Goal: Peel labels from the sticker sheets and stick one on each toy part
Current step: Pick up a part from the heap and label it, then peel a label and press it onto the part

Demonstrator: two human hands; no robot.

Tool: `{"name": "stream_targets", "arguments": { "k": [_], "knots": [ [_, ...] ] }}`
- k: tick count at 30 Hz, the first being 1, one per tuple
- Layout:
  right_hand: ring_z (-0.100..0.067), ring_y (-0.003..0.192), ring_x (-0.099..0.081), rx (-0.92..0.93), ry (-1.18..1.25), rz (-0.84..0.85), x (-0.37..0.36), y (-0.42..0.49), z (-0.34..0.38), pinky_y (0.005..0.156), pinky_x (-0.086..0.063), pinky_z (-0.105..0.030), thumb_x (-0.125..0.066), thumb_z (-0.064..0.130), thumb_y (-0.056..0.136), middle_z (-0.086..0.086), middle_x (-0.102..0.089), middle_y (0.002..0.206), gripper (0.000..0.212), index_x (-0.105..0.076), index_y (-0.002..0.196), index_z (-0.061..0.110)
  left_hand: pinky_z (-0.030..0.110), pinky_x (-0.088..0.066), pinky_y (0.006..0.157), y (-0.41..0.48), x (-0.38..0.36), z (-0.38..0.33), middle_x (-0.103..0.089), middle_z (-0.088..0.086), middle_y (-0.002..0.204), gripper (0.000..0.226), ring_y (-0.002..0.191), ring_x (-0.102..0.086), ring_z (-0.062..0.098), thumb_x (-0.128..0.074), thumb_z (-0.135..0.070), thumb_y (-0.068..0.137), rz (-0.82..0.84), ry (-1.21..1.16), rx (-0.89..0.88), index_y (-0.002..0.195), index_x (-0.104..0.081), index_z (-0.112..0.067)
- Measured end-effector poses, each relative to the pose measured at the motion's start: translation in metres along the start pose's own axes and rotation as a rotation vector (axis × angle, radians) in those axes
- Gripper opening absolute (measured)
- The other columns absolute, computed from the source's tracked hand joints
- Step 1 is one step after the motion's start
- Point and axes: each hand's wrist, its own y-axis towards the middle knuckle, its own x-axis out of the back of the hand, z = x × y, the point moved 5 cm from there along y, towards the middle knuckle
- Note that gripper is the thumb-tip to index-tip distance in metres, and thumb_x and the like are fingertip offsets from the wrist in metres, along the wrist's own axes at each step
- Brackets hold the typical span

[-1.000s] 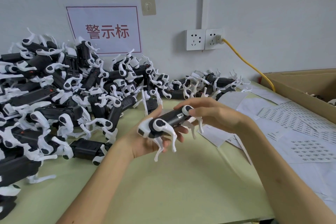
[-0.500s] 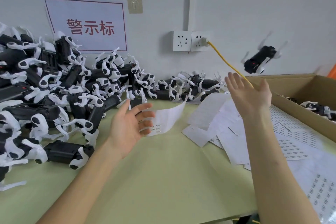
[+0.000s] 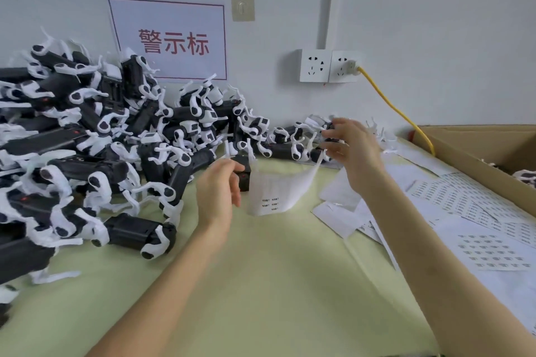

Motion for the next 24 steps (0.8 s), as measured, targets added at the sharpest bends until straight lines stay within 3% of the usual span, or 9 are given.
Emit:
{"name": "stream_targets", "arguments": {
  "k": [2, 5, 8, 10, 14, 15, 17, 20, 24],
  "knots": [
    [-0.012, 0.072, -0.07, 0.111, -0.259, 0.142, -0.032, -0.004, -0.002, 0.069, -0.055, -0.027, -0.058, 0.011, 0.095, -0.005, -0.071, 0.103, 0.028, -0.057, 0.122, 0.018, 0.028, -0.038, 0.061, -0.001, 0.007, -0.005, -0.056, -0.006, 0.071, 0.013, 0.065, -0.05, 0.013, -0.055, -0.012, 0.097, -0.096, 0.176, -0.093, 0.095, -0.068, -0.011],
    [-0.016, 0.099, -0.066, 0.184, -0.672, 0.372, -0.077, -0.004, -0.018, 0.088, -0.053, -0.036, -0.068, 0.028, 0.094, -0.001, -0.063, 0.118, 0.044, -0.052, 0.134, 0.02, 0.021, -0.043, 0.07, 0.0, 0.008, -0.001, -0.063, -0.015, 0.098, 0.024, 0.083, -0.058, 0.006, -0.056, -0.013, 0.098, -0.033, 0.327, 0.013, 0.117, -0.063, -0.027],
    [-0.022, 0.104, -0.059, 0.095, -1.13, 0.575, -0.103, 0.0, -0.045, 0.091, -0.046, -0.036, -0.064, 0.041, 0.096, -0.005, -0.062, 0.112, 0.046, -0.063, 0.127, 0.007, 0.038, -0.054, 0.09, 0.0, 0.0, 0.012, -0.067, -0.004, 0.104, 0.031, 0.088, -0.065, 0.015, -0.056, -0.007, 0.099, 0.108, 0.184, 0.223, 0.124, -0.055, -0.026],
    [-0.025, 0.106, -0.062, 0.058, -1.289, 0.669, -0.109, -0.002, -0.061, 0.091, -0.048, -0.036, -0.058, 0.04, 0.099, -0.007, -0.068, 0.113, 0.037, -0.07, 0.117, 0.009, 0.039, -0.053, 0.087, -0.001, -0.006, 0.018, -0.069, 0.001, 0.104, 0.03, 0.088, -0.065, 0.02, -0.056, -0.006, 0.099, 0.168, 0.148, 0.286, 0.12, -0.053, -0.028],
    [-0.02, 0.09, -0.069, 0.169, -1.187, 0.543, -0.103, -0.001, -0.065, 0.08, -0.055, -0.037, -0.054, 0.024, 0.097, 0.002, -0.077, 0.091, 0.022, -0.072, 0.085, 0.029, 0.021, -0.046, 0.068, 0.004, -0.006, 0.022, -0.07, -0.015, 0.083, 0.031, 0.068, -0.063, -0.004, -0.056, -0.011, 0.097, 0.183, 0.152, 0.275, 0.082, -0.071, -0.034],
    [-0.019, 0.086, -0.068, 0.186, -1.141, 0.519, -0.101, 0.0, -0.064, 0.078, -0.055, -0.036, -0.056, 0.025, 0.096, 0.006, -0.076, 0.088, 0.02, -0.07, 0.084, 0.032, 0.014, -0.045, 0.059, 0.006, -0.005, 0.023, -0.07, -0.019, 0.077, 0.037, 0.06, -0.061, -0.01, -0.054, -0.01, 0.097, 0.18, 0.165, 0.269, 0.077, -0.073, -0.034],
    [-0.016, 0.085, -0.065, 0.184, -1.083, 0.547, -0.101, 0.0, -0.063, 0.076, -0.052, -0.034, -0.062, 0.036, 0.095, 0.01, -0.069, 0.091, 0.009, -0.067, 0.102, 0.034, 0.009, -0.042, 0.05, 0.008, -0.003, 0.023, -0.071, -0.02, 0.082, 0.032, 0.06, -0.06, -0.014, -0.053, -0.009, 0.098, 0.153, 0.164, 0.273, 0.09, -0.075, -0.031],
    [-0.015, 0.095, -0.06, 0.135, -1.133, 0.644, -0.104, -0.003, -0.065, 0.078, -0.044, -0.031, -0.064, 0.046, 0.094, 0.007, -0.064, 0.105, 0.038, -0.059, 0.129, 0.032, 0.017, -0.042, 0.058, 0.008, -0.002, 0.022, -0.068, -0.009, 0.093, 0.022, 0.076, -0.061, 0.0, -0.053, -0.01, 0.099, 0.114, 0.152, 0.277, 0.101, -0.072, -0.022],
    [-0.021, 0.086, -0.071, 0.216, -1.129, 0.602, -0.106, -0.009, -0.074, 0.08, -0.054, -0.036, -0.06, 0.029, 0.098, 0.003, -0.073, 0.103, 0.006, -0.063, 0.092, 0.03, 0.023, -0.041, 0.07, 0.011, 0.011, 0.025, -0.057, 0.004, 0.093, 0.019, 0.081, -0.052, 0.022, -0.06, -0.009, 0.094, -0.079, 0.145, 0.222, 0.083, -0.052, -0.023]
  ]
}}
